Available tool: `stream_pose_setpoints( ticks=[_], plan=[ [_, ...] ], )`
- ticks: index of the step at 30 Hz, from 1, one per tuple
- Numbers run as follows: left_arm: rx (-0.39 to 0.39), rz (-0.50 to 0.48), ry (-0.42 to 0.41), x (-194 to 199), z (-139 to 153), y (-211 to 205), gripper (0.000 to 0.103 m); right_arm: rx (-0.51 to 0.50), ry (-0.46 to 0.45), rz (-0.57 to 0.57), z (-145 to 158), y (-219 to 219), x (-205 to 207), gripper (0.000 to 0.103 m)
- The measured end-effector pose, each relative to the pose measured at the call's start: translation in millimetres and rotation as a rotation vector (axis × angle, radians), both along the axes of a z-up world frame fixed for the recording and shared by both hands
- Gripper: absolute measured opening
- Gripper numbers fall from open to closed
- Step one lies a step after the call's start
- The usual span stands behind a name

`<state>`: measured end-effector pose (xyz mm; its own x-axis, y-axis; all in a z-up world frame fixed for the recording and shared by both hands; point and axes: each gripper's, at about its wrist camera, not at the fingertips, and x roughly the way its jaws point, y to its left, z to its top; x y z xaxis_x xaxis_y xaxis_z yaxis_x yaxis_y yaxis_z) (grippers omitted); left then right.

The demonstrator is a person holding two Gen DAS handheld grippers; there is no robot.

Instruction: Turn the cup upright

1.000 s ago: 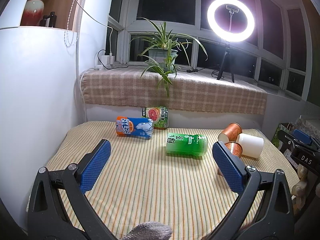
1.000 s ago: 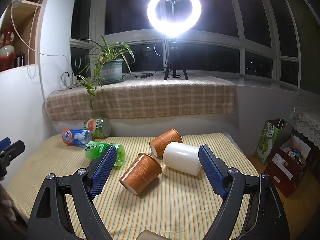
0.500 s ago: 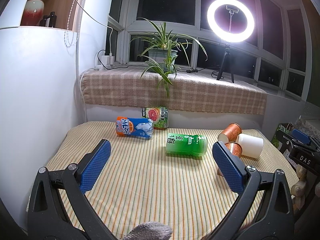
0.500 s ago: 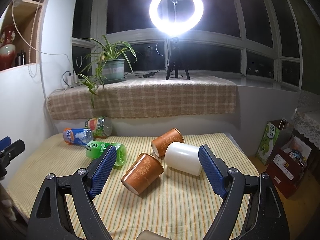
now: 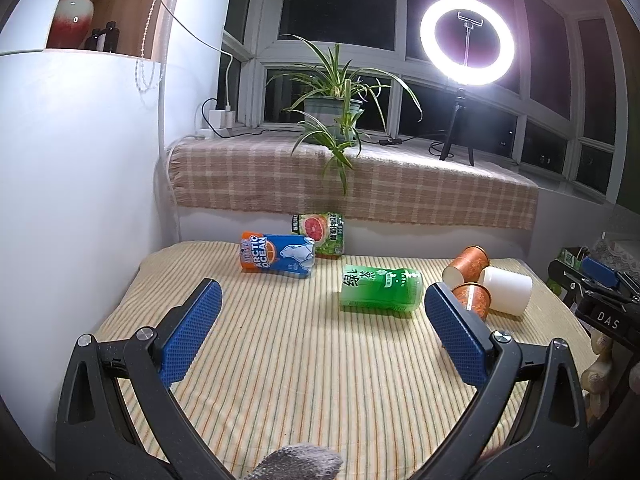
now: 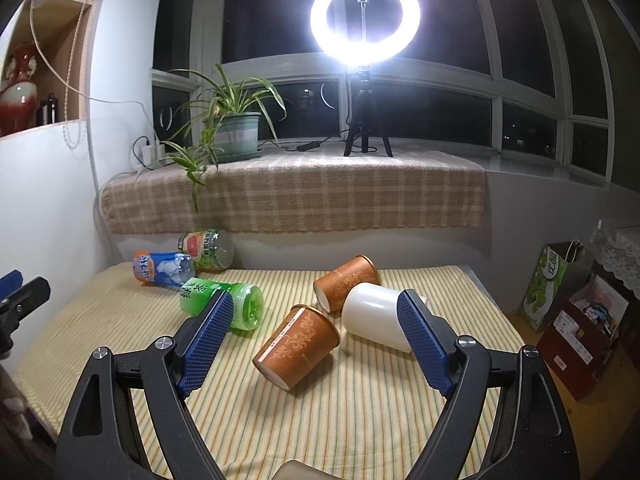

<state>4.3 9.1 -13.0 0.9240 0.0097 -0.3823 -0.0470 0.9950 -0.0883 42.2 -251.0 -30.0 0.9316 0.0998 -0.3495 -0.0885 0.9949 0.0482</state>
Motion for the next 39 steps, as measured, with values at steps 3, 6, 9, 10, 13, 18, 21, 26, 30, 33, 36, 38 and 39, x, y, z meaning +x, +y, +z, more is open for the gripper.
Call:
stream_pose_setpoints(
  ticks=[3,6,9,10,13,18,21,26,30,33,36,38,39],
  plan=[
    [-0.005,0.011,0.002,-3.0,0.6,5.5,0.103,-0.001,0.005,0.017,-0.5,5.1,3.4,0.084],
    [-0.009,0.02,0.01,-5.3,0.9,10.2,0.103,0.003,0.024,0.084,-1.7,13.2,11.2,0.084],
    [-0.006,0.031,0.02,-8.8,-0.1,15.5,0.103,-0.015,0.051,0.166,-3.9,25.3,23.4,0.084],
    [-0.006,0.033,0.024,-10.1,-0.5,17.6,0.103,-0.028,0.065,0.2,-5.0,30.2,28.9,0.084],
    [-0.008,0.048,0.031,-15.4,-1.9,25.2,0.103,-0.075,0.125,0.304,-10.5,46.0,49.2,0.084],
    [-0.021,0.073,0.049,-22.7,-6.2,39.4,0.103,-0.166,0.219,0.442,-18.7,74.8,79.2,0.084],
    [-0.025,0.088,0.06,-24.8,-8.6,46.9,0.103,-0.26,0.272,0.514,-23.2,96.1,95.9,0.084],
    [-0.039,0.109,0.07,-28.2,-11.9,56.6,0.103,-0.42,0.354,0.627,-27.9,130.4,125.6,0.084],
    [-0.047,0.128,0.072,-32.7,-13.3,64.0,0.103,-0.534,0.408,0.693,-36.0,151.5,143.6,0.084],
    [-0.048,0.142,0.072,-36.9,-13.6,68.9,0.103,-0.625,0.443,0.717,-46.6,165.8,156.7,0.084],
    [-0.049,0.158,0.073,-40.0,-14.2,74.3,0.103,-0.691,0.483,0.728,-56.8,174.8,169.8,0.084],
    [-0.052,0.171,0.075,-40.5,-14.7,78.0,0.103,-0.739,0.51,0.729,-64.3,181.3,179.4,0.084],
    [-0.053,0.177,0.076,-42.1,-15.0,79.0,0.103,-0.751,0.514,0.727,-67.0,184.5,182.6,0.084]
  ],
)
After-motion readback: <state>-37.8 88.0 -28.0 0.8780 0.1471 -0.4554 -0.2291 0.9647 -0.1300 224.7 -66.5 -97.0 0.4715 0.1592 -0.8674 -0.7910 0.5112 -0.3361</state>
